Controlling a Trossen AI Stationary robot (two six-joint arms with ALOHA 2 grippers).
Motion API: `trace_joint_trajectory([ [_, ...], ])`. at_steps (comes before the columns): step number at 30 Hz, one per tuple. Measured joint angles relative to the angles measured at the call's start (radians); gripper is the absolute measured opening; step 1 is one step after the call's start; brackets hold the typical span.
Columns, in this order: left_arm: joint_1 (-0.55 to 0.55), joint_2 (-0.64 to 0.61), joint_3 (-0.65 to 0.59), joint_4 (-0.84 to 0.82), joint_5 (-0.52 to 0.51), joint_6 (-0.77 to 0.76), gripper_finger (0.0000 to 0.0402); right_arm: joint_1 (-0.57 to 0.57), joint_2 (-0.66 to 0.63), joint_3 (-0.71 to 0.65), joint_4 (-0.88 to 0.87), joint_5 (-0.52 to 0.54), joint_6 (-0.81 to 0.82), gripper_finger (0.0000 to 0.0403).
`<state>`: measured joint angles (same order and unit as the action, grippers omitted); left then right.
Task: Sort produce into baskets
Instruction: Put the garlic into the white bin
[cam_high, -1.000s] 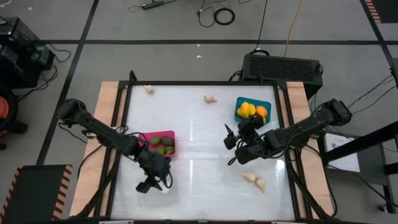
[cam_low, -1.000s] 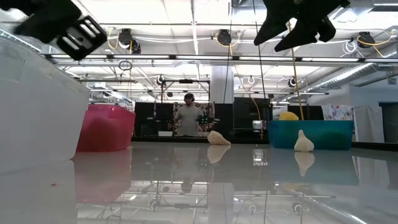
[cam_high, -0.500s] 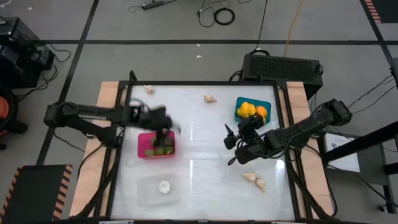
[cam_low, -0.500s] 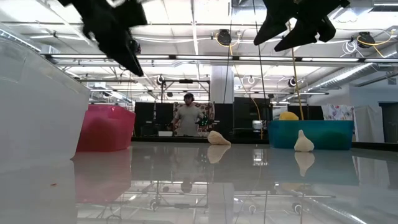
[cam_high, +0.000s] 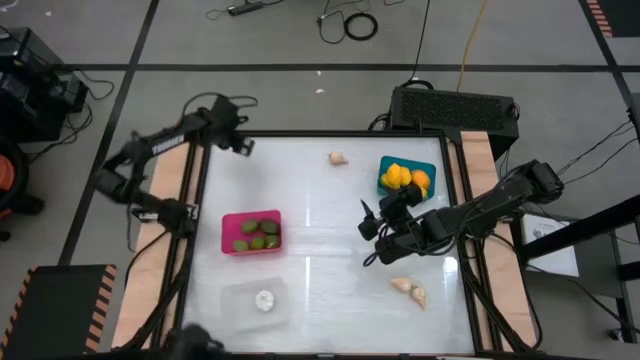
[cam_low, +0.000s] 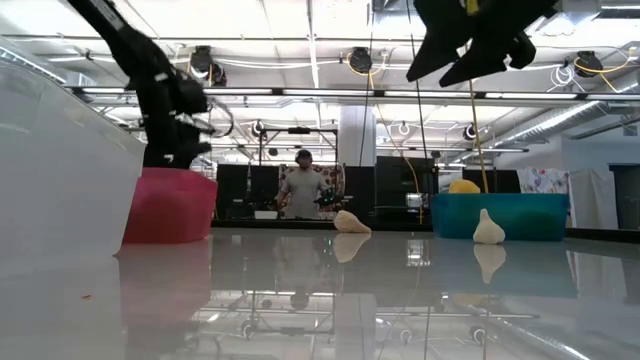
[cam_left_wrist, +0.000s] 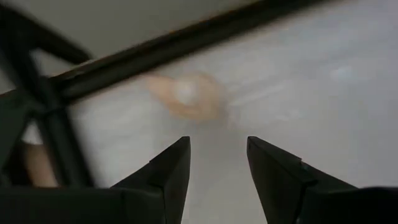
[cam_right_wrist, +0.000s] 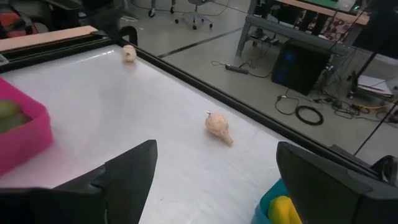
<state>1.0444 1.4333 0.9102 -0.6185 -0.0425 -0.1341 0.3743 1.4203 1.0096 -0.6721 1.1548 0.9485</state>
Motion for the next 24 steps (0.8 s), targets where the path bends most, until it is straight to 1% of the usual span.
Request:
trace_joint_trajectory([
  [2,0.068,0.065,0.030,0.000,0.001,-0.020,0.0166,-0.011,0.009,0.000,-0.001,0.000,0.000,0.0322],
  [5,0.123,0.150,0.077,0.000,0.004,-0.042,0.0166,-0.034,0.027,0.000,0.001,0.000,0.000,0.0322],
  [8,0.137,0.191,0.120,0.007,0.025,-0.014,0.0166,-0.054,0.044,0.000,0.001,-0.005,0.000,0.0322],
  [15,0.121,0.194,0.162,0.013,0.050,0.010,0.0168,-0.084,0.080,0.000,0.000,-0.009,-0.002,0.0322],
  [17,0.119,0.205,0.162,0.007,0.054,0.011,0.0176,-0.088,0.082,0.000,-0.001,-0.009,-0.005,0.0322],
  [19,0.119,0.224,0.162,-0.016,0.085,0.012,0.0187,-0.093,0.082,0.000,0.006,-0.009,-0.011,0.0322],
  [24,0.118,0.281,0.162,-0.034,0.136,0.036,0.0232,-0.093,0.081,0.000,0.012,-0.009,-0.026,0.0322],
])
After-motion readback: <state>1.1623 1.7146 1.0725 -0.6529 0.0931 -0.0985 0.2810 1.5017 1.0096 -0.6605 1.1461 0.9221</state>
